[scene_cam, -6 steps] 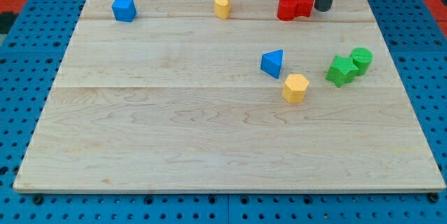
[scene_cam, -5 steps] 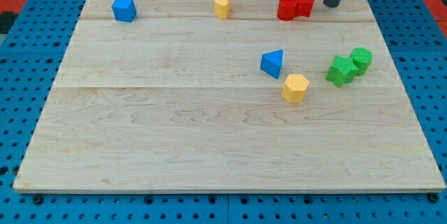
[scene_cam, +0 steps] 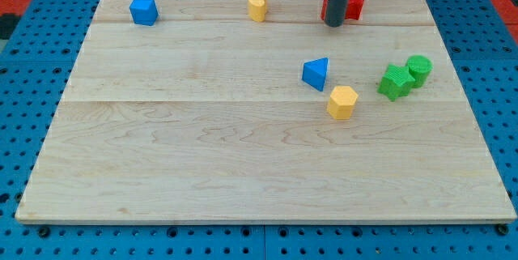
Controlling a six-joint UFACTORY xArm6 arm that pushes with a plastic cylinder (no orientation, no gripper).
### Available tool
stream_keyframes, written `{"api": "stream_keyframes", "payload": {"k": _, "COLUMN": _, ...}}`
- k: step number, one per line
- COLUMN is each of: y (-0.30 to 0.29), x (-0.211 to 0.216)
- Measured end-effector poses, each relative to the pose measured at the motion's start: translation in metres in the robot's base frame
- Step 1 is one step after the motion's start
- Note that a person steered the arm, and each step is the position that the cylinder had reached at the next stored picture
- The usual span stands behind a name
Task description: Separate the red circle from the red star
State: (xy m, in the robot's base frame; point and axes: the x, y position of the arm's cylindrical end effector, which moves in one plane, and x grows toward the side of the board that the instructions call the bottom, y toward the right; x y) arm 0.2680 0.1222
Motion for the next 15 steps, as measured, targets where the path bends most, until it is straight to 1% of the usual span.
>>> {"api": "stream_keyframes", "payload": {"k": 1, "y": 0.014, "x": -0.003}}
{"api": "stream_keyframes", "payload": {"k": 2, "y": -0.04, "x": 0.017}}
{"api": "stream_keyframes", "payload": {"k": 3, "y": -0.048, "x": -0.044}}
{"api": "stream_keyframes", "payload": {"k": 4, "y": -0.045, "x": -0.074}}
{"api": "stream_keyframes", "payload": {"k": 5, "y": -0.011, "x": -0.063}}
{"api": "stream_keyframes", "payload": {"k": 6, "y": 0.012, "x": -0.037}}
{"api": "stream_keyframes", "payload": {"k": 8, "y": 0.019, "x": 0.013}}
{"api": "stream_keyframes", "payload": {"k": 12, "y": 0.019, "x": 0.047}}
{"api": "stream_keyframes", "payload": {"k": 13, "y": 0.038, "x": 0.052}}
{"api": "stream_keyframes", "payload": {"k": 14, "y": 0.07, "x": 0.059}}
{"api": "stream_keyframes", "payload": {"k": 15, "y": 0.07, "x": 0.081}}
